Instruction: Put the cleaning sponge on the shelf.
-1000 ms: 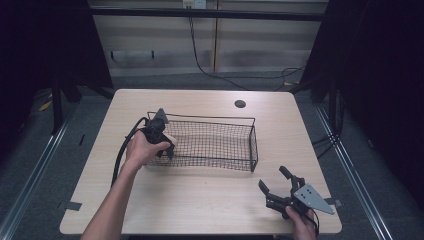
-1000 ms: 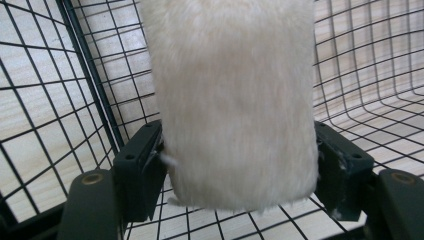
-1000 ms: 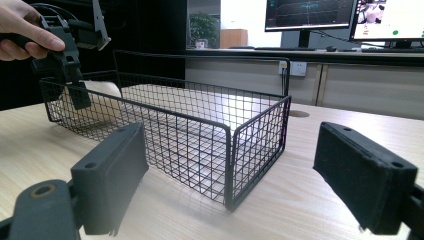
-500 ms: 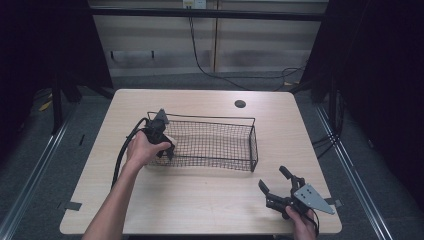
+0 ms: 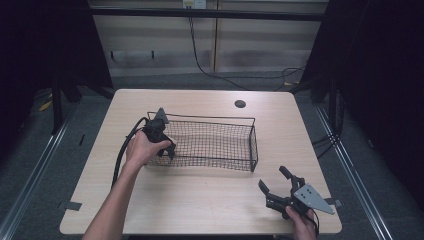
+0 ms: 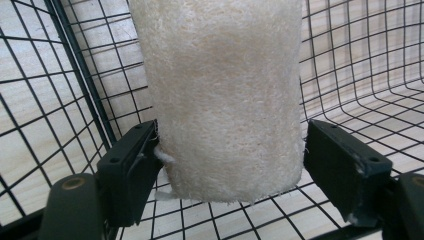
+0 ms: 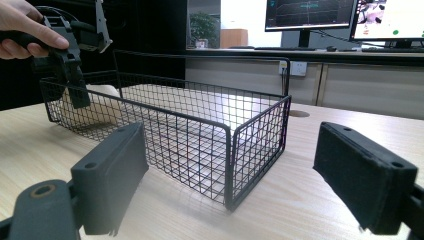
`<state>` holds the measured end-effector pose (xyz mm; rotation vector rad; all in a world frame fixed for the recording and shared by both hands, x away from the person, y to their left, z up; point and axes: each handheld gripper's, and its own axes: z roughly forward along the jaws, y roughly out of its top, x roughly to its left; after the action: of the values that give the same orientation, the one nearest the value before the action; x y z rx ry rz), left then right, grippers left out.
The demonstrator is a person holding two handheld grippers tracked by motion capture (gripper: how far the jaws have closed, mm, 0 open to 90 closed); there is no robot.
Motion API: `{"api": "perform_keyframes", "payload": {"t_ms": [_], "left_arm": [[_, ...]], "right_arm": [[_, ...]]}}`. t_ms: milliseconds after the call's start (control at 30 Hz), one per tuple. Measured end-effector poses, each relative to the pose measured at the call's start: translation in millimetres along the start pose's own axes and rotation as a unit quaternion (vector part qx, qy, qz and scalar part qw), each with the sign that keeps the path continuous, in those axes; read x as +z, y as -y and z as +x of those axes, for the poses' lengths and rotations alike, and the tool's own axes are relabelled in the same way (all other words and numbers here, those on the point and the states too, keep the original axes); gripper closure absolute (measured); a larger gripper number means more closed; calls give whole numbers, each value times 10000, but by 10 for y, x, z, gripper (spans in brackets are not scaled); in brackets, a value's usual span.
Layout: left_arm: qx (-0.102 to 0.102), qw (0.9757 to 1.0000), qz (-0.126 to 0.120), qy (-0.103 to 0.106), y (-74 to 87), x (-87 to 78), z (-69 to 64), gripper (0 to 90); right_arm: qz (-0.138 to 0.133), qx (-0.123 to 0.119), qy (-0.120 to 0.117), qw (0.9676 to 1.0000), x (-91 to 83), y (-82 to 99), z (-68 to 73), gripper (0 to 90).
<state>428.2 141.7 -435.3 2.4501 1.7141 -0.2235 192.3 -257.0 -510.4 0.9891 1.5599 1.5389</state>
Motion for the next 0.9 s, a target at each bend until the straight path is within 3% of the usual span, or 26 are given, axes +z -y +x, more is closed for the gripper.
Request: {"api": "perform_keyframes", "payload": {"t_ms": [167, 467, 900], "left_arm": [[-13, 9999, -116, -10, 12, -33, 10, 180], [54, 9994, -270, 191, 52, -84, 67, 187], [180, 9982, -503, 280, 102, -183, 89, 175]], "right_arm": [[1, -10, 3, 10000, 0, 0, -1, 130], [3, -9, 0, 10000, 0, 0, 1, 131], [4, -5, 3, 10000, 1, 0, 1, 131]]}}
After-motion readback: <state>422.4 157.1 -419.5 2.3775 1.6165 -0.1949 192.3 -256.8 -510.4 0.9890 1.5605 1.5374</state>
